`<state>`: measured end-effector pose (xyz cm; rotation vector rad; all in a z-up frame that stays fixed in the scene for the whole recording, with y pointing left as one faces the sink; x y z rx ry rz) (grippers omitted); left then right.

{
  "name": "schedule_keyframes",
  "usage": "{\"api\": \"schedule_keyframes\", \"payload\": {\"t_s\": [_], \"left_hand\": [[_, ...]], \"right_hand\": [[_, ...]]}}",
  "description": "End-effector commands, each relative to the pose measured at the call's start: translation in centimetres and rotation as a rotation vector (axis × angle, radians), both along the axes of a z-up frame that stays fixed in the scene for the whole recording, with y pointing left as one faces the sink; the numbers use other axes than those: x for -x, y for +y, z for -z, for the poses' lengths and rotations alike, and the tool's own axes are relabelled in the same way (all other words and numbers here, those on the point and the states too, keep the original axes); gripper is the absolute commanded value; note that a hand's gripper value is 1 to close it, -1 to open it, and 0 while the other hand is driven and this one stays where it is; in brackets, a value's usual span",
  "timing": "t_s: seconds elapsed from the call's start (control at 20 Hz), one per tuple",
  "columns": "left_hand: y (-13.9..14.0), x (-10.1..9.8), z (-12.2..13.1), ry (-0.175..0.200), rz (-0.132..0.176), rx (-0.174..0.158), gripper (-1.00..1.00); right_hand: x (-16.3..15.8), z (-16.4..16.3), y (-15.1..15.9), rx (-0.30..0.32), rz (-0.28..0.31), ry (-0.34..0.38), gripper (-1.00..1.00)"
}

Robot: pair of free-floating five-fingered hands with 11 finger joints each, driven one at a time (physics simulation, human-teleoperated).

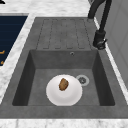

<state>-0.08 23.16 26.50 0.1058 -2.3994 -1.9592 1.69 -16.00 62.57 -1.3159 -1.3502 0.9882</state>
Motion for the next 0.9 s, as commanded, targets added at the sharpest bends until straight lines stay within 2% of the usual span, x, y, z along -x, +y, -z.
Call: {"api": "schedule_keyframes", "payload": {"t_s": [0.0,0.2,0.65,0.85], "left_hand": [[0.0,0.0,0.0,0.0,0.0,0.0,0.0],[0.0,0.0,0.0,0.0,0.0,0.0,0.0],[0.0,0.0,0.0,0.0,0.0,0.0,0.0],[0.0,0.0,0.0,0.0,0.0,0.0,0.0]], "right_hand": [[-0.4,-3.1,-0.7,0.0,0.014,0.0,-1.0],[-0.8,-6.4,-1.8,-0.001,0.023,0.001,-1.0],[-1.8,-13.7,-2.3,-0.004,0.002,0.001,-1.0],[-4.1,-16.5,-2.2,-0.004,-0.006,0.039,-1.0]]}}
